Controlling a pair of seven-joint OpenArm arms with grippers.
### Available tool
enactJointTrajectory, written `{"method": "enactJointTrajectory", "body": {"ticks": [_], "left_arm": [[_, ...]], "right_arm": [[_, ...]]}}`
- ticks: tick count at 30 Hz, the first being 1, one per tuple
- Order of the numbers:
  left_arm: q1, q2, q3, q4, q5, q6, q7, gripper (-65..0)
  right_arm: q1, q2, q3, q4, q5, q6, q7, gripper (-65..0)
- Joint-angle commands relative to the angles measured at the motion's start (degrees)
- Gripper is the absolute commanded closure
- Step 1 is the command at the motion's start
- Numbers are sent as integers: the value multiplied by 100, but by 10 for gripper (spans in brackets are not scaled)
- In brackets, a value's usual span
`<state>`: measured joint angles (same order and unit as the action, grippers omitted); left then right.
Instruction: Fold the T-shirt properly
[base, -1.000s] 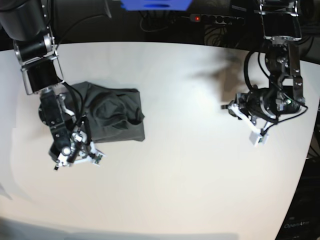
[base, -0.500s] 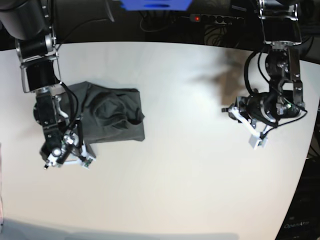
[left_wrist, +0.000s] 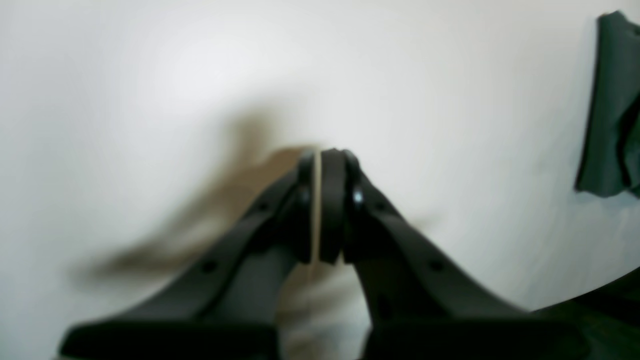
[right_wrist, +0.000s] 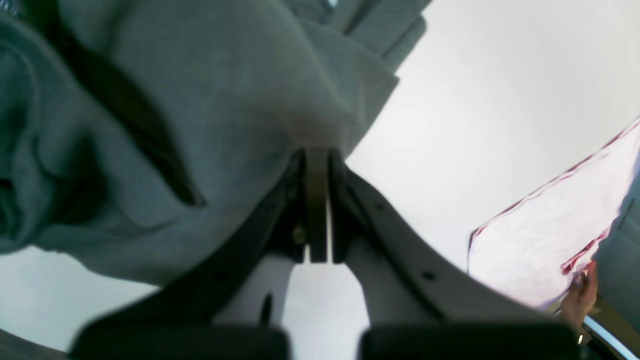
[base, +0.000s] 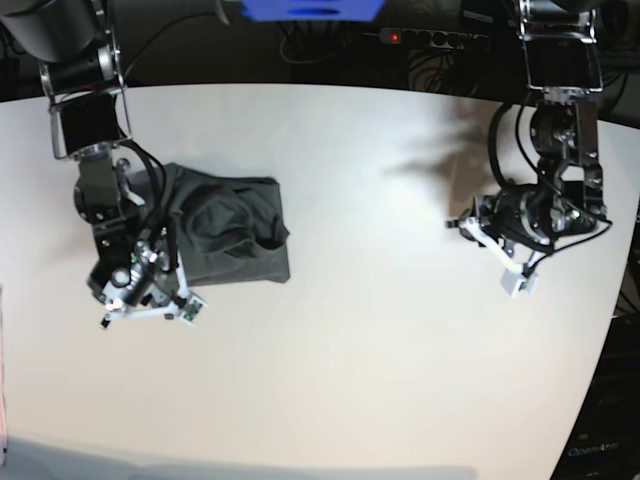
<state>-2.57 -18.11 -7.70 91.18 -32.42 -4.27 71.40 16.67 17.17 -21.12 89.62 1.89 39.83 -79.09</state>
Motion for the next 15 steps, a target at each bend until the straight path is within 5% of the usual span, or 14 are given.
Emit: {"method": "enactJointTrajectory", "body": {"ticks": [1,10,15], "left_arm": [[-90,-75,-25,74,-41,-8,-32,-24],[-205,-22,-25,205,-129,-8,-6,-24],[-477,-13,608,452,-349,19,30,-24]], "right_arm": [[140,63,112,88,-62,17,-91,0],[-387,81,350,765,-62,17,-91,0],[-537,99,376,1143,-62,17,-91,0]]}}
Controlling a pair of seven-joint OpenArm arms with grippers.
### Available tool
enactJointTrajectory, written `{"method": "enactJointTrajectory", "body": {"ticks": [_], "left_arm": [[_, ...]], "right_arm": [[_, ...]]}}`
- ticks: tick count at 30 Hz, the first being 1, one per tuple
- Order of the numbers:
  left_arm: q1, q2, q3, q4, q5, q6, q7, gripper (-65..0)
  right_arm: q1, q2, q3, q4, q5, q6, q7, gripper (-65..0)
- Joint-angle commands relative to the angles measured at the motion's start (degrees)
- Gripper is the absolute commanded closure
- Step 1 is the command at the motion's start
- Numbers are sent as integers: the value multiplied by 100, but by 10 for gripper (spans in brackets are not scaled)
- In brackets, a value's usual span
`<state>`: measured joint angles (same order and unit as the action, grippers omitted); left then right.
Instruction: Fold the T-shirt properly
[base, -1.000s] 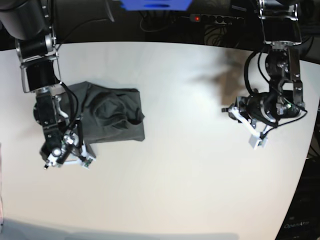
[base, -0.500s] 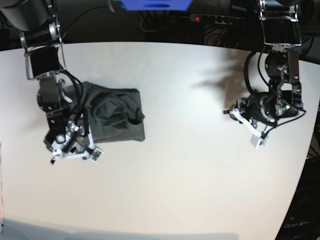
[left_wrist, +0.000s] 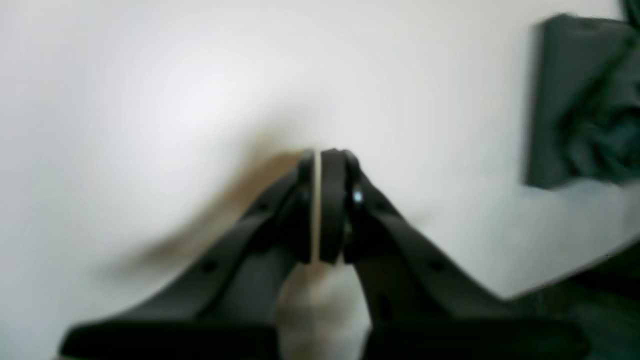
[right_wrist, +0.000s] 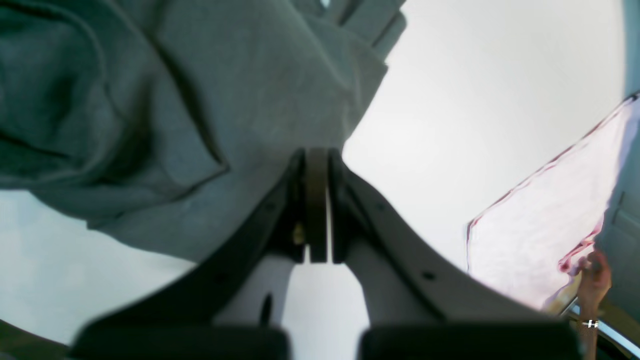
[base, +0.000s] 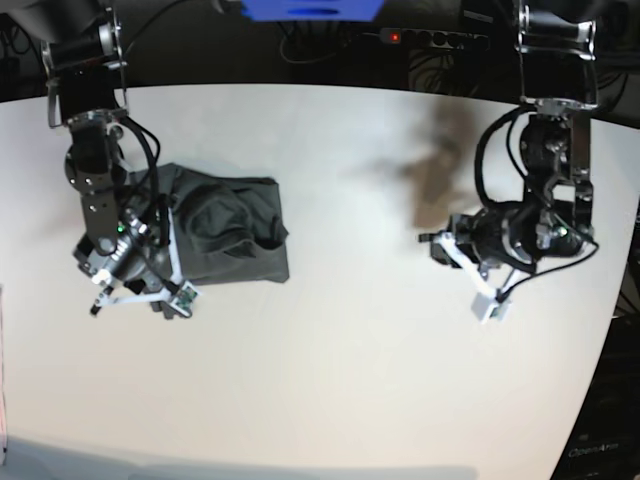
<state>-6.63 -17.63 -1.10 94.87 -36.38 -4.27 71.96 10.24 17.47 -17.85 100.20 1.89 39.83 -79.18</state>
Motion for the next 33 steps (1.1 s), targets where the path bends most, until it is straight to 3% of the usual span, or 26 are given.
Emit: {"method": "enactJointTrajectory", "body": {"ticks": [1,12,33], "left_arm": [[-88,-53,9,56,56,19,-36,-24],[-53,-9,0,-102,100,1,-80,-24],[-88,-9,0,-102,108,1,-89,-24]], "right_arm": [[97,68,48,85,-62,17,-82,0],[-132,15,66,120,-62,17,-82,0],[-624,-934,22,129,-35,17,-82,0]]}}
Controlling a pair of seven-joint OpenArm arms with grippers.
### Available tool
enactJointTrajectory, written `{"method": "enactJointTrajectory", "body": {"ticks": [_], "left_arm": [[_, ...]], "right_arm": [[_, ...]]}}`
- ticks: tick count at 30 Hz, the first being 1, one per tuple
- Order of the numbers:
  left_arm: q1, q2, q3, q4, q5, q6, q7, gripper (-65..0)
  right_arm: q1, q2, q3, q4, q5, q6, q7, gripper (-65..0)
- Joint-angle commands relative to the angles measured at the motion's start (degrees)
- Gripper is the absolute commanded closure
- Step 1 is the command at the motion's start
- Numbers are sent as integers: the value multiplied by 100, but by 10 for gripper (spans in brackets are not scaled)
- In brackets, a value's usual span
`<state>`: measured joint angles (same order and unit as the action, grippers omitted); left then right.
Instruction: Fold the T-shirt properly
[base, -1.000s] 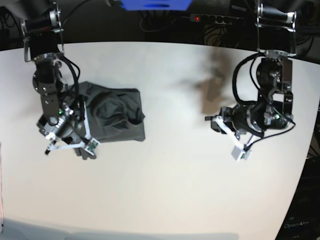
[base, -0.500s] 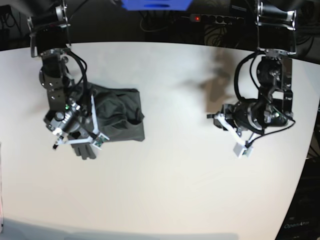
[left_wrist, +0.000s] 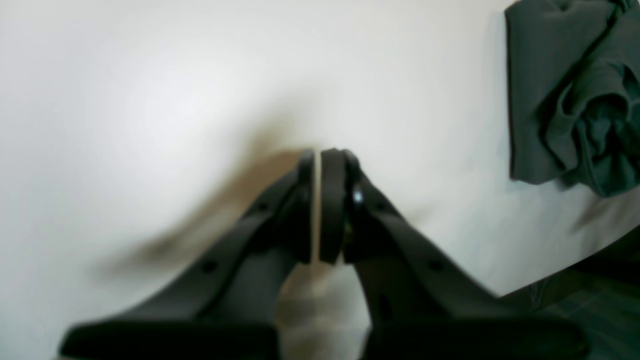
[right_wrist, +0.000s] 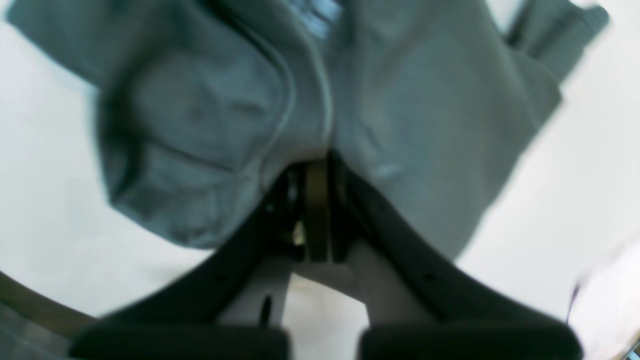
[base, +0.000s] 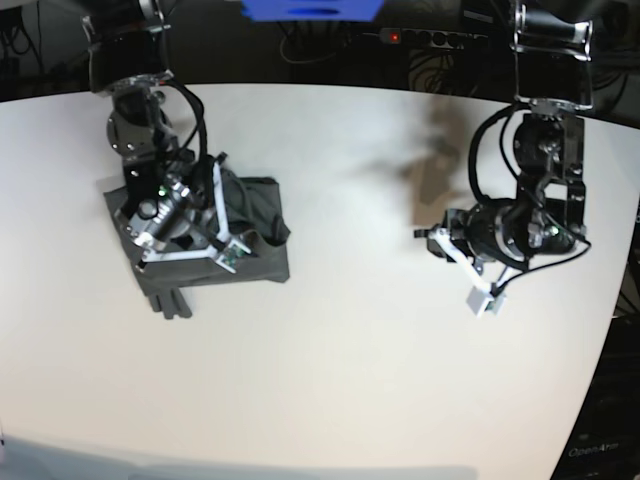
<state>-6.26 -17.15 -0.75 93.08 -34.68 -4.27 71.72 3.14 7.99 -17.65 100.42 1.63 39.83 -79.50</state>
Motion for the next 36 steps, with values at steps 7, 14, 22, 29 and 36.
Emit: {"method": "enactJointTrajectory", "body": {"ticks": [7,14,22,29,36], "left_arm": [[-134,-57,-8,68,114,1,-65,-24],[-134,-4,1,68,413,-8,-65,-24],[-134,-4,1,68,377,-8,-65,-24],[-134,-4,1,121,369,-8,-65,-24],[-143,-13,1,244,-176,-17,-56,-24]], "right_arm": [[-406,-47,-130,916,-27,17,-50,0],[-617,-30,-138,942,-27,17,-50,0],[-740,67,-156,951,-18,17,-50,0],[-591,577,-112,986,-27,17,-50,0],[-467,841,248,986,-35,17,-50,0]]}}
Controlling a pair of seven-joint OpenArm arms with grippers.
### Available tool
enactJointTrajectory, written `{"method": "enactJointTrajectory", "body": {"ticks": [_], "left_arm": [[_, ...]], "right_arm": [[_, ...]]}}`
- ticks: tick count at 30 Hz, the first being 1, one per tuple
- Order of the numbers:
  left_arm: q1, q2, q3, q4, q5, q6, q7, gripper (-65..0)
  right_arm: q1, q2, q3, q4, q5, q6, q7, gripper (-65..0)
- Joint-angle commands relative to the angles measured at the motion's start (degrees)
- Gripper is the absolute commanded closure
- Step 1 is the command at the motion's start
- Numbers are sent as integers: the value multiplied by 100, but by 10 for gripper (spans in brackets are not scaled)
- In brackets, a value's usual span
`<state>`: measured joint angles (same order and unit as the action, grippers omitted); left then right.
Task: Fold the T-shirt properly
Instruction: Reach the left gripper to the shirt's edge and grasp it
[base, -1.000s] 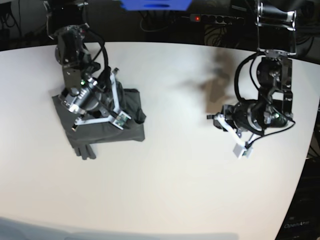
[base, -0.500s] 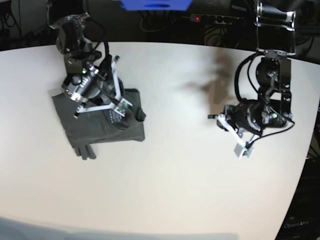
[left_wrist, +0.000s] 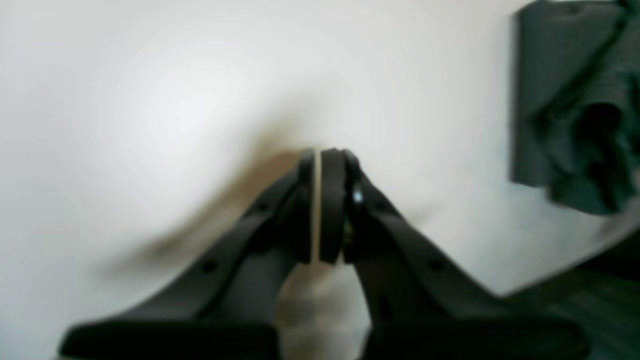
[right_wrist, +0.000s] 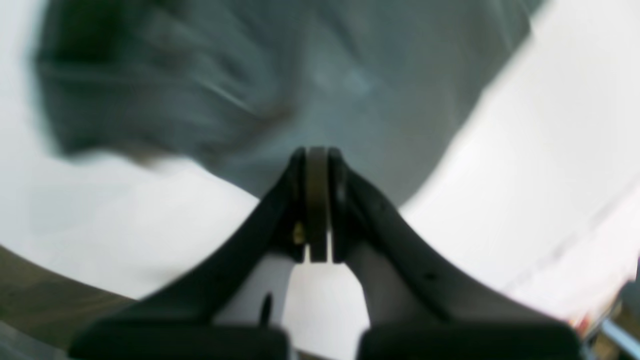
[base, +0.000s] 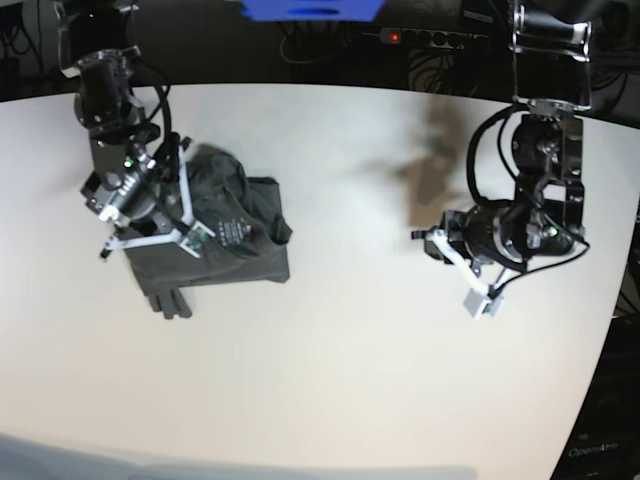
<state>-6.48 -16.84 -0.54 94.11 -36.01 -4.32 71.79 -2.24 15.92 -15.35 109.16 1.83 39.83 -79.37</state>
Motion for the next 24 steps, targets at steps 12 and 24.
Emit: {"method": "enactJointTrajectory", "body": {"ticks": [12,24], "left_arm": [[-482,-26,744,211,-1775,-12,-36,-24],[-1027,220,999,-395,-2601,-12,-71,-26]], "right_arm": [[-62,478,837,77,-55,17,-63,0],[-202,417,845,68,-55,17,-63,0]]}}
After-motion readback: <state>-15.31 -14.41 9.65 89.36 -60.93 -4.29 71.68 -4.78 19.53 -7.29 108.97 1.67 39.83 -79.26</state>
